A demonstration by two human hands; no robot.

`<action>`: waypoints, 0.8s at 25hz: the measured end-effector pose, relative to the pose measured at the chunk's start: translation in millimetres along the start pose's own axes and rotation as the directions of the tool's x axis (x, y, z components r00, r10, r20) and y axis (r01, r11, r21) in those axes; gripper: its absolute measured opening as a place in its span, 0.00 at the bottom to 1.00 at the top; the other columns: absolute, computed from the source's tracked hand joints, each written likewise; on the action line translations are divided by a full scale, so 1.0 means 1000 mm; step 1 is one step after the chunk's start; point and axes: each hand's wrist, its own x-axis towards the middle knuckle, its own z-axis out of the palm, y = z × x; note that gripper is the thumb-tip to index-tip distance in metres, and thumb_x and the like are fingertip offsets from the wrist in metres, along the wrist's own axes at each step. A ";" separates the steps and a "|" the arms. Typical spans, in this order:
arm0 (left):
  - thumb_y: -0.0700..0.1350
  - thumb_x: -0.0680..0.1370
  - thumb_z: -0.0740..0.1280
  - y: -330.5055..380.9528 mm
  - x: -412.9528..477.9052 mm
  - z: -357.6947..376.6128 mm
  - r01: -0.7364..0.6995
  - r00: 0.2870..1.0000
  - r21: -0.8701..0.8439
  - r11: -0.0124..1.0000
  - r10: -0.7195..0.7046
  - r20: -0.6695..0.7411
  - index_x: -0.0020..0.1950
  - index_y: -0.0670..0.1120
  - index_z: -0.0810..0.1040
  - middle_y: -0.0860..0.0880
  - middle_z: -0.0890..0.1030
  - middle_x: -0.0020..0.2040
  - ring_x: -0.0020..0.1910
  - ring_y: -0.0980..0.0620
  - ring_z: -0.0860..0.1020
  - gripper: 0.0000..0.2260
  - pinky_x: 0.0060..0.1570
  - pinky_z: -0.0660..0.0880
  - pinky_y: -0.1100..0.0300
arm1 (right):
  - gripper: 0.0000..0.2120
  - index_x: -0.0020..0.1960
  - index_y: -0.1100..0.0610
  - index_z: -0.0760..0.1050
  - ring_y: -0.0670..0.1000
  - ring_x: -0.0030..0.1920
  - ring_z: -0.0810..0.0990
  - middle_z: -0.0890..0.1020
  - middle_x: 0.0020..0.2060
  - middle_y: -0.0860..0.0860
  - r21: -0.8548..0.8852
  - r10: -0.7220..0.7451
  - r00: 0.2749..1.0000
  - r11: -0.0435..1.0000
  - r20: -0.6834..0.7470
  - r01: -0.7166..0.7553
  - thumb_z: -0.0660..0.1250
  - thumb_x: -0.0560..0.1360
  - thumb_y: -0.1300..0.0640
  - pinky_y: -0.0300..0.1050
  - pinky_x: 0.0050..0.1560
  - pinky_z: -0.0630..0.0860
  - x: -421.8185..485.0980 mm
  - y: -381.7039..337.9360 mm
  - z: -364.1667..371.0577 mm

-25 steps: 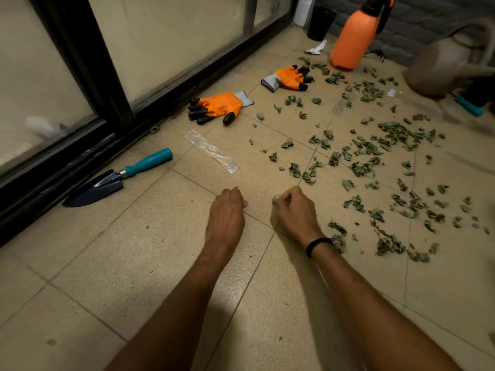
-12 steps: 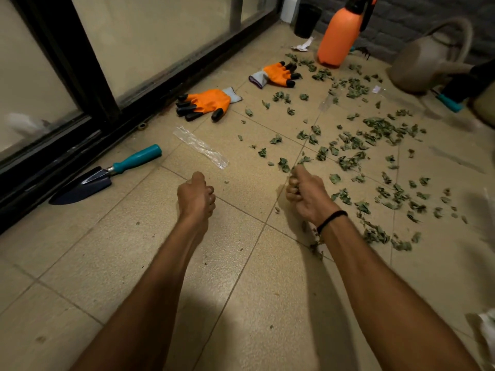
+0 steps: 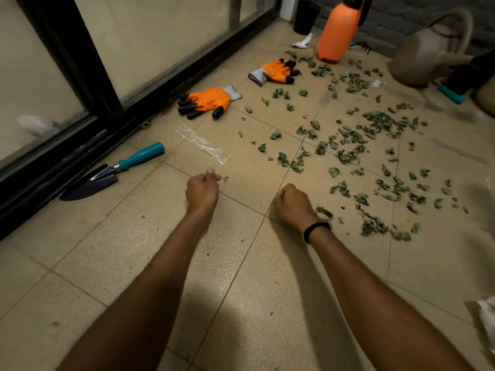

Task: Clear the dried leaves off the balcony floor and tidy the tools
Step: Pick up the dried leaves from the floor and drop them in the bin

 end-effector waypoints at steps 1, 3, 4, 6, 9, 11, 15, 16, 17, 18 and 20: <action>0.53 0.84 0.59 0.001 0.000 0.001 -0.078 0.996 0.104 0.992 0.082 -0.040 0.56 0.41 0.82 0.44 0.84 0.52 0.49 0.51 0.79 0.18 0.52 0.76 0.55 | 0.08 0.53 0.60 0.72 0.53 0.46 0.77 0.79 0.45 0.53 -0.007 -0.024 0.999 1.000 -0.032 0.023 0.59 0.82 0.55 0.47 0.43 0.74 -0.005 0.000 0.004; 0.53 0.84 0.61 0.002 0.000 0.000 -0.205 0.969 0.294 0.934 0.237 -0.076 0.58 0.40 0.80 0.45 0.83 0.53 0.50 0.50 0.78 0.17 0.49 0.70 0.58 | 0.06 0.51 0.57 0.71 0.52 0.46 0.76 0.77 0.46 0.52 -0.007 -0.112 0.988 0.994 -0.103 0.112 0.60 0.82 0.55 0.48 0.46 0.75 -0.018 0.002 0.009; 0.53 0.83 0.62 0.001 0.001 0.001 -0.262 0.950 0.377 0.888 0.307 -0.062 0.59 0.40 0.79 0.44 0.82 0.53 0.52 0.49 0.78 0.17 0.49 0.69 0.59 | 0.05 0.49 0.56 0.71 0.51 0.45 0.75 0.76 0.46 0.51 -0.007 -0.156 0.978 0.988 -0.140 0.156 0.60 0.82 0.56 0.47 0.45 0.74 -0.023 0.004 0.012; 0.52 0.83 0.64 -0.007 0.005 0.004 -0.359 0.917 0.504 0.786 0.398 0.032 0.64 0.40 0.76 0.42 0.80 0.58 0.58 0.45 0.77 0.18 0.53 0.69 0.57 | 0.06 0.47 0.55 0.70 0.49 0.44 0.72 0.74 0.45 0.49 -0.035 -0.217 0.957 0.976 -0.194 0.215 0.58 0.82 0.58 0.43 0.43 0.72 -0.029 0.010 0.017; 0.50 0.82 0.66 -0.021 0.011 0.011 -0.445 0.878 0.613 0.653 0.452 0.156 0.67 0.39 0.75 0.39 0.77 0.59 0.60 0.42 0.73 0.19 0.58 0.68 0.53 | 0.09 0.45 0.55 0.71 0.43 0.43 0.69 0.71 0.43 0.48 0.064 -0.187 0.955 0.976 -0.231 0.206 0.56 0.83 0.59 0.32 0.40 0.66 -0.027 0.014 0.025; 0.47 0.81 0.67 -0.024 0.015 0.014 -0.497 0.841 0.621 0.606 0.512 0.174 0.64 0.39 0.78 0.39 0.77 0.55 0.56 0.42 0.72 0.15 0.54 0.69 0.52 | 0.09 0.46 0.57 0.73 0.44 0.43 0.69 0.72 0.43 0.49 0.028 -0.202 0.940 0.976 -0.273 0.218 0.58 0.83 0.59 0.35 0.40 0.66 -0.025 0.015 0.027; 0.44 0.81 0.67 -0.029 0.022 0.018 -0.565 0.778 0.597 0.569 0.608 0.157 0.50 0.39 0.82 0.43 0.76 0.48 0.49 0.47 0.70 0.09 0.46 0.70 0.54 | 0.09 0.47 0.60 0.79 0.50 0.43 0.73 0.75 0.43 0.52 -0.066 -0.259 0.904 0.966 -0.339 0.251 0.62 0.82 0.59 0.44 0.42 0.74 -0.026 0.013 0.031; 0.43 0.81 0.67 -0.030 0.023 0.019 -0.568 0.769 0.610 0.553 0.621 0.153 0.49 0.40 0.82 0.44 0.76 0.47 0.49 0.47 0.71 0.08 0.45 0.70 0.55 | 0.09 0.46 0.60 0.80 0.50 0.44 0.74 0.75 0.43 0.53 -0.064 -0.268 0.900 0.963 -0.343 0.262 0.63 0.81 0.60 0.45 0.43 0.75 -0.025 0.013 0.032; 0.43 0.81 0.67 -0.031 0.024 0.021 -0.564 0.762 0.630 0.533 0.630 0.149 0.49 0.40 0.82 0.44 0.77 0.47 0.49 0.47 0.72 0.08 0.44 0.70 0.55 | 0.09 0.47 0.60 0.81 0.51 0.44 0.75 0.76 0.43 0.53 -0.068 -0.279 0.899 0.960 -0.338 0.273 0.63 0.80 0.61 0.46 0.44 0.75 -0.025 0.013 0.033; 0.42 0.81 0.67 -0.032 0.024 0.022 -0.554 0.759 0.654 0.515 0.635 0.143 0.49 0.40 0.82 0.44 0.77 0.47 0.48 0.47 0.72 0.07 0.44 0.70 0.55 | 0.08 0.47 0.61 0.81 0.53 0.45 0.75 0.76 0.44 0.54 -0.088 -0.292 0.899 0.956 -0.325 0.278 0.63 0.80 0.63 0.47 0.44 0.75 -0.024 0.011 0.034; 0.42 0.81 0.66 -0.032 0.023 0.025 -0.513 0.765 0.705 0.489 0.633 0.118 0.51 0.41 0.82 0.44 0.77 0.47 0.49 0.47 0.73 0.06 0.44 0.71 0.55 | 0.09 0.48 0.61 0.80 0.55 0.47 0.75 0.76 0.45 0.56 -0.169 -0.287 0.910 0.955 -0.299 0.245 0.61 0.78 0.67 0.46 0.43 0.72 -0.024 0.003 0.038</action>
